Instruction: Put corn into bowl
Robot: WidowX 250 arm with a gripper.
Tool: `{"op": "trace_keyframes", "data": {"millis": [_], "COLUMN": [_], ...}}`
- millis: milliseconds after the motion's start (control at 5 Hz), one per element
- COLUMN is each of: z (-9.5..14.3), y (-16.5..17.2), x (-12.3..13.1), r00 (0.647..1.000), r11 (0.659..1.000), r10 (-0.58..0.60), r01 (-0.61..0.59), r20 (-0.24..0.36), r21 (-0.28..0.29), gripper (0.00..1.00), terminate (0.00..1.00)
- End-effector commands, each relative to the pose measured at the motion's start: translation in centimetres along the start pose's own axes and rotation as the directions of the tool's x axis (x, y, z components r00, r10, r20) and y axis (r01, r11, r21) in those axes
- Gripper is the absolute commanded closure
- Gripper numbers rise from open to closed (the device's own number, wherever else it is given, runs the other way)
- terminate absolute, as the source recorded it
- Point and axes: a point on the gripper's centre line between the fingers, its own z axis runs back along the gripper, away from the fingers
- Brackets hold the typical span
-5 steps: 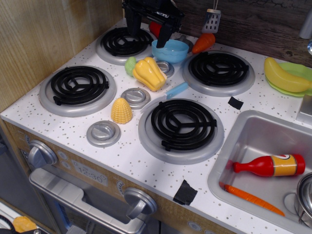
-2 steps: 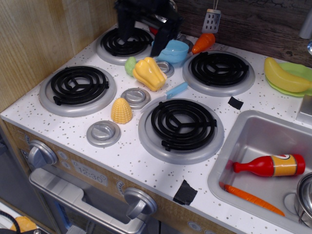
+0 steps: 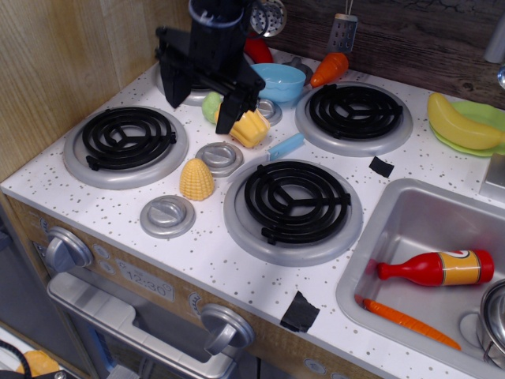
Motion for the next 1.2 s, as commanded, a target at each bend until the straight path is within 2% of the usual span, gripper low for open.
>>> {"op": "trace_keyframes", "data": {"millis": [0,200,600,800,1000], "z": [-0.8,-2.4,-5.5,-6.7,-6.8], "y": [0.1,-0.1,0.9,0.7,0.0], "x": [-0.3,-0.9,-1.4,-1.7,-1.8], "r00": [0.997,0.996,0.997,0.993,0.991], "r11": [0.996,0.992,0.993,0.991,0.982], "r10": [0.041,0.057,0.053,0.072,0.108], "r01": [-0.036,-0.049,-0.046,-0.060,-0.095], "r20": [0.064,0.062,0.055,0.096,0.078], "r21": [-0.081,-0.117,-0.112,-0.123,-0.161], "gripper": [0.00,0.00,0.00,0.00,1.00], "terminate": [0.00,0.00,0.00,0.00,0.00]}}
